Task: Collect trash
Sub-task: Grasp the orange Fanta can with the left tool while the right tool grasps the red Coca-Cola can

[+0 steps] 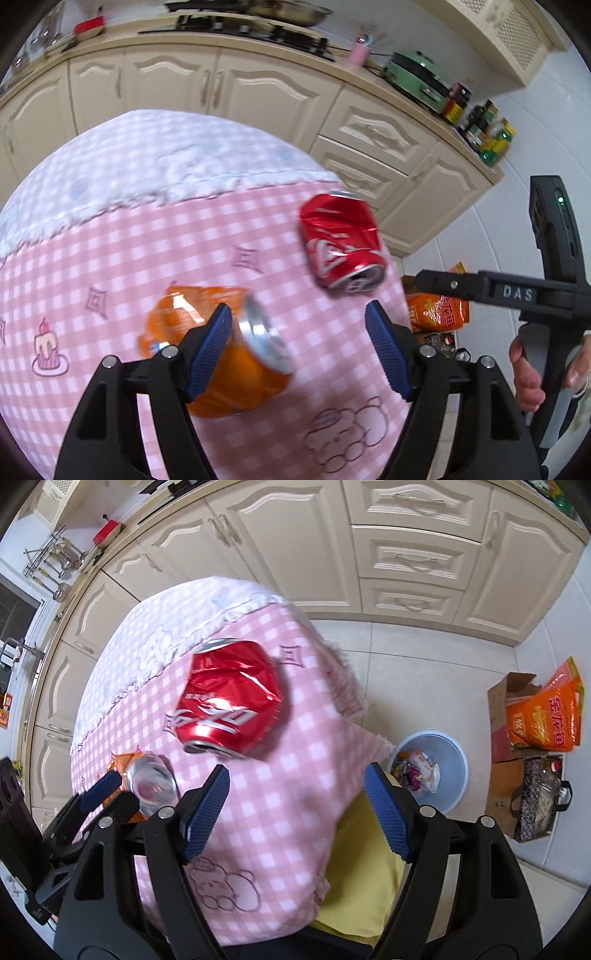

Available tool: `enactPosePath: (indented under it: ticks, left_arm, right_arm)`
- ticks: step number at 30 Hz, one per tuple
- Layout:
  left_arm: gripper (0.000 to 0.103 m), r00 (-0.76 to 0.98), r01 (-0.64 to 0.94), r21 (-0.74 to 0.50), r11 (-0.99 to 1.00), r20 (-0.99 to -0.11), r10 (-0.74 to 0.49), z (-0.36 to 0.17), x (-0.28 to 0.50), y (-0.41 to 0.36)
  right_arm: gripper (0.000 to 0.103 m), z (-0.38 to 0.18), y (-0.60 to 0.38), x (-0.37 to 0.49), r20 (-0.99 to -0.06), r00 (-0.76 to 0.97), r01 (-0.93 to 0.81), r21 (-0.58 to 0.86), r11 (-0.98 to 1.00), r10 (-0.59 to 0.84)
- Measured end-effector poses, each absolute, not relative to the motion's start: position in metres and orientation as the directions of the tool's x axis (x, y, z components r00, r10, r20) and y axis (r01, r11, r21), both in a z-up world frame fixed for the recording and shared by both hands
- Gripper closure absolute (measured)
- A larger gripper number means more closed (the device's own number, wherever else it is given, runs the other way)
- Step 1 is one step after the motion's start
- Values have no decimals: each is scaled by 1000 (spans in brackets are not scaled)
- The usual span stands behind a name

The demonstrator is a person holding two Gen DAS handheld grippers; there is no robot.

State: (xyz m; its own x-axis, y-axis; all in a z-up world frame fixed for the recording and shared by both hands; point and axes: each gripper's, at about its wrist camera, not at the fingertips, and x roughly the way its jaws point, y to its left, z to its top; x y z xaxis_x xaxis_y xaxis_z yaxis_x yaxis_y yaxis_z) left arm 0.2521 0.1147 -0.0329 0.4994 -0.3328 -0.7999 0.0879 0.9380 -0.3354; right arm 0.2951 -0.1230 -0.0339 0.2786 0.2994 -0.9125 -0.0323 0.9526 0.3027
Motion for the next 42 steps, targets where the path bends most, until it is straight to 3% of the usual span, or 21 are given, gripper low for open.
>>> enactPosePath:
  ticks: [14,29,30,33,36,38,39,40,42]
  left_arm:
    - [28,525,16,-455,890,-754,-395,-41,236,167]
    - [25,537,-72,-436,897,-775,-334,-40,239,203]
    - [25,524,-88,-437,895,-784,-332,-45,240,204]
    - [25,486,-131,-447,885,-807,-336,-61,243,206]
    - [25,461,-166,-474,865,-812,-357,-74,250,206]
    - [27,452,-186,-501,845,-807,-379,-83,255,207]
    - [43,451,-188,-511,839,-803,-389,-87,258,208]
    - [51,455,-183,-518,836,-798,-395,-89,259,207]
    - [55,462,-179,-528,830,-790,-403,-89,261,208]
  right_arm:
    - [23,-50,-98,336,-902,230,21,379,925,365]
    - [24,-72,-69,355,-913,167,0,377,926,371]
    - [26,-72,-67,355,-917,175,-9,363,932,359]
    - [46,-71,-63,356,-911,162,-28,379,925,379]
    - [50,-69,-62,357,-912,162,-35,377,925,378]
    - [53,-68,-62,356,-909,169,-38,381,924,382]
    - [54,-67,-62,355,-904,174,-39,389,920,390]
    - [57,-66,-63,354,-902,175,-42,394,918,395]
    - [58,-64,-66,352,-900,177,-41,398,917,398]
